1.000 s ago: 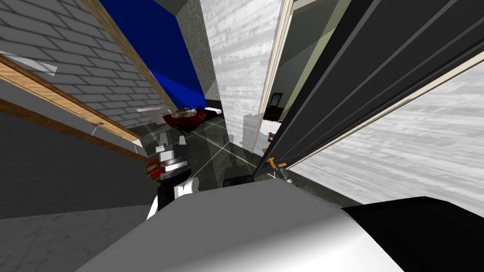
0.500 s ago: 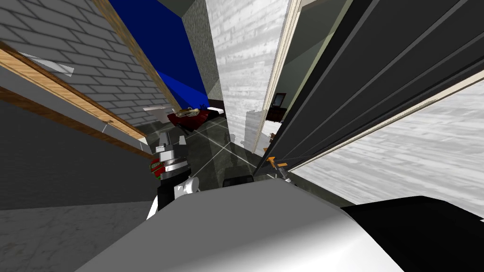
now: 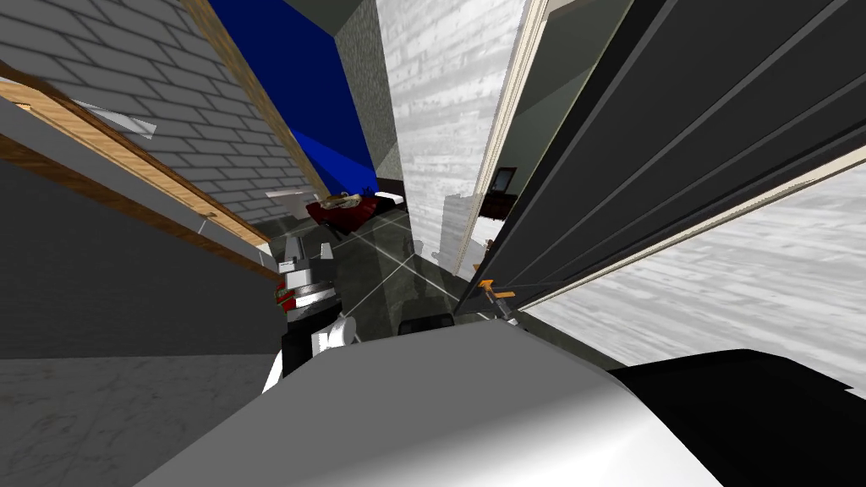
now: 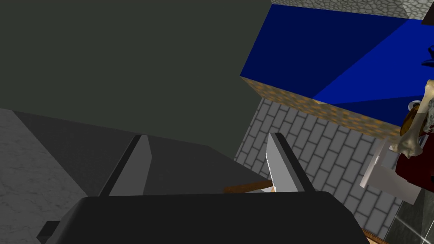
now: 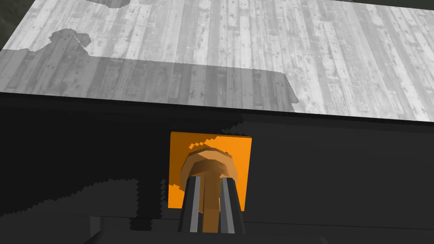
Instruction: Pull the door open
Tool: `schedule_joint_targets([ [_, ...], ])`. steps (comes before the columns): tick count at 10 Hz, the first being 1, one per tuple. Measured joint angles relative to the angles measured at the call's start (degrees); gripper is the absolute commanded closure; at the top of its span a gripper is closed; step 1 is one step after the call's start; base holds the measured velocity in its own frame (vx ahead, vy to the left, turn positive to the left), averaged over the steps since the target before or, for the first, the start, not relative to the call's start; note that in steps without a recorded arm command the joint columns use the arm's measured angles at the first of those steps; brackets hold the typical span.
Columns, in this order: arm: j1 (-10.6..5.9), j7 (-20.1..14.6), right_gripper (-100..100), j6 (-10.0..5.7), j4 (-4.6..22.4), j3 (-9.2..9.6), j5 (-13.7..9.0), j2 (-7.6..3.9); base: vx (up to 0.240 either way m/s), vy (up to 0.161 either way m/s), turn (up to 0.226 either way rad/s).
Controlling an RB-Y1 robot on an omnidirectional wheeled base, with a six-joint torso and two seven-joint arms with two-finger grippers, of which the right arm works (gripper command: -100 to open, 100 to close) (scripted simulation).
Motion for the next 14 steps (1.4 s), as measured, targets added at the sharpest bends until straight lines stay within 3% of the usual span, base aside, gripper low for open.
schedule_joint_targets([
  [4,-0.45,1.0,100,1.79,-1.3,0.07,0.4,1.23,-0.007,-0.008,0.061],
  [7,1.17,2.1,100,4.24,-5.2,-0.04,0.5,1.75,-0.042,-0.03,0.125],
  [8,2.23,2.5,-100,5.59,-7.6,0.25,0.7,2.16,-0.023,0.0,-0.185],
  [10,4.28,2.8,-100,5.29,-9.0,-0.29,0.3,2.16,0.013,0.025,-0.292],
  [12,5.91,3.0,-100,3.66,-8.6,-0.99,-0.3,2.32,-0.003,0.022,-0.296],
  [14,8.53,2.9,-100,2.71,-10.1,-1.93,-1.1,1.77,-0.024,0.01,-0.271],
])
